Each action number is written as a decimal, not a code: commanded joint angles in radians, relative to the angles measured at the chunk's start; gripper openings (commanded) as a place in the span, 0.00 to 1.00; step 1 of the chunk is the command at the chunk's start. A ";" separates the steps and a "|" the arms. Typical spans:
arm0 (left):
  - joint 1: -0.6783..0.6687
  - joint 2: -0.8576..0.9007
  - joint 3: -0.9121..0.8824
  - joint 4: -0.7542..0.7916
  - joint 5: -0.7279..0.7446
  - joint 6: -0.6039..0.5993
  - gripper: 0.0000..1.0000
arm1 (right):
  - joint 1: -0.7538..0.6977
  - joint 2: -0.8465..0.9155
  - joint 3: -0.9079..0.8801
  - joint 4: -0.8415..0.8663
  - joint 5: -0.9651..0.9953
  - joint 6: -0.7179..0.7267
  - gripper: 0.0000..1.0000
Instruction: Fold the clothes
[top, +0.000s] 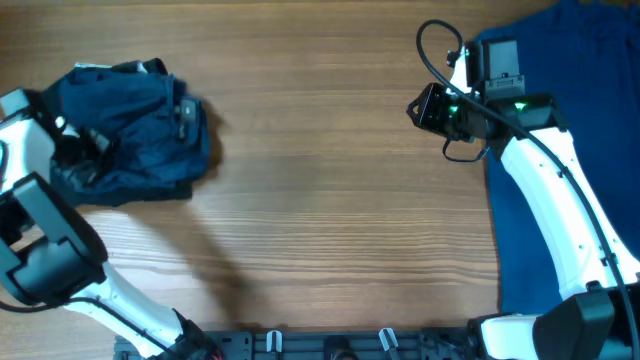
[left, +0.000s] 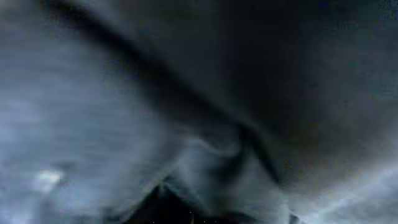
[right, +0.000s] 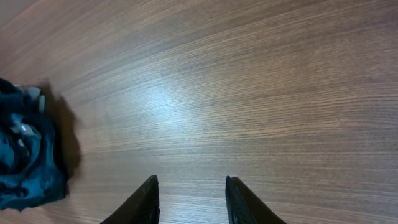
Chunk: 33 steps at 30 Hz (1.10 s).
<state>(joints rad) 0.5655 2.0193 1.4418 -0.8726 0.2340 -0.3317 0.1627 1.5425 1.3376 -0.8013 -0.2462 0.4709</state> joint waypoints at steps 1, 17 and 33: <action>0.101 0.077 -0.011 0.028 0.261 0.126 0.11 | 0.003 -0.025 0.005 0.000 -0.017 0.003 0.35; -0.266 -0.899 0.059 -0.348 0.109 0.324 1.00 | 0.003 -0.632 0.005 0.126 -0.203 -0.326 1.00; -0.314 -1.062 0.059 -0.408 0.034 0.325 1.00 | 0.003 -0.765 0.005 -0.189 -0.196 -0.337 1.00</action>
<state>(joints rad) 0.2565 0.9592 1.5070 -1.2808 0.2798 -0.0223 0.1627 0.7685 1.3373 -0.9661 -0.4278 0.1509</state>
